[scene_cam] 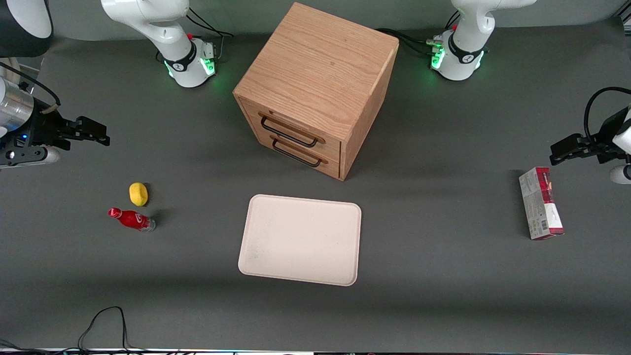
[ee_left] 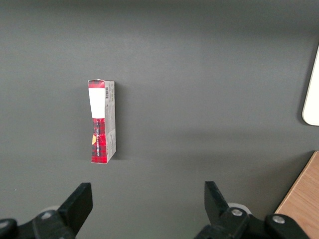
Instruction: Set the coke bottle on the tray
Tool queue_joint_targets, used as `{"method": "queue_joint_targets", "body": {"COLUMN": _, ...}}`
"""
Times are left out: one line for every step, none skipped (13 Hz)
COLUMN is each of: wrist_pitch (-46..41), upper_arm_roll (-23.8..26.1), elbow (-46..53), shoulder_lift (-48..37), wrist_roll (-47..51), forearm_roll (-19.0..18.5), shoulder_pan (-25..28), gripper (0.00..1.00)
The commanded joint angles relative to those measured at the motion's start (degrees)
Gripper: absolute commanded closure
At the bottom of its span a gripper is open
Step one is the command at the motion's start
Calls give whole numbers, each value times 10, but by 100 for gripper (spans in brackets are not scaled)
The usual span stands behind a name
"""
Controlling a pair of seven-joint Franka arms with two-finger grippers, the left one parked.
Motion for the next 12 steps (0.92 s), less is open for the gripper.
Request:
{"method": "queue_joint_targets", "body": {"wrist_pitch": -12, "upper_arm_roll": -1, "elbow": 18, "shoulder_lift": 9, "wrist_roll": -3, "forearm_roll": 15, "shoulder_pan": 1, "gripper": 0}}
{"method": "queue_joint_targets", "body": {"wrist_pitch": -12, "upper_arm_roll": -1, "elbow": 20, "shoulder_lift": 10, "wrist_roll": -2, "forearm_roll": 15, "shoulder_pan": 0, "gripper": 0}}
{"method": "queue_joint_targets", "body": {"wrist_pitch": -12, "upper_arm_roll": -1, "elbow": 22, "shoulder_lift": 10, "wrist_roll": -8, "forearm_roll": 15, "shoulder_pan": 0, "gripper": 0}}
{"method": "queue_joint_targets", "body": {"wrist_pitch": -12, "upper_arm_roll": -1, "elbow": 22, "shoulder_lift": 11, "wrist_roll": -8, "forearm_roll": 14, "shoulder_pan": 0, "gripper": 0}}
{"method": "queue_joint_targets", "body": {"wrist_pitch": -12, "upper_arm_roll": -1, "elbow": 21, "shoulder_lift": 11, "wrist_roll": -7, "forearm_roll": 13, "shoulder_pan": 0, "gripper": 0}}
{"method": "queue_joint_targets", "body": {"wrist_pitch": -12, "upper_arm_roll": -3, "elbow": 22, "shoulder_lift": 11, "wrist_roll": -3, "forearm_roll": 12, "shoulder_pan": 0, "gripper": 0}}
{"method": "queue_joint_targets", "body": {"wrist_pitch": -13, "upper_arm_roll": -5, "elbow": 21, "shoulder_lift": 9, "wrist_roll": -2, "forearm_roll": 10, "shoulder_pan": 0, "gripper": 0}}
{"method": "queue_joint_targets", "body": {"wrist_pitch": -14, "upper_arm_roll": -8, "elbow": 23, "shoulder_lift": 10, "wrist_roll": -2, "forearm_roll": 10, "shoulder_pan": -2, "gripper": 0}}
{"method": "queue_joint_targets", "body": {"wrist_pitch": -18, "upper_arm_roll": -8, "elbow": 23, "shoulder_lift": 10, "wrist_roll": -3, "forearm_roll": 9, "shoulder_pan": -3, "gripper": 0}}
{"method": "queue_joint_targets", "body": {"wrist_pitch": -21, "upper_arm_roll": -9, "elbow": 23, "shoulder_lift": 11, "wrist_roll": -6, "forearm_roll": 7, "shoulder_pan": -6, "gripper": 0}}
{"method": "queue_joint_targets", "body": {"wrist_pitch": -21, "upper_arm_roll": -14, "elbow": 23, "shoulder_lift": 12, "wrist_roll": -9, "forearm_roll": -16, "shoulder_pan": -13, "gripper": 0}}
{"method": "queue_joint_targets", "body": {"wrist_pitch": -20, "upper_arm_roll": -17, "elbow": 23, "shoulder_lift": 15, "wrist_roll": -18, "forearm_roll": -42, "shoulder_pan": -20, "gripper": 0}}
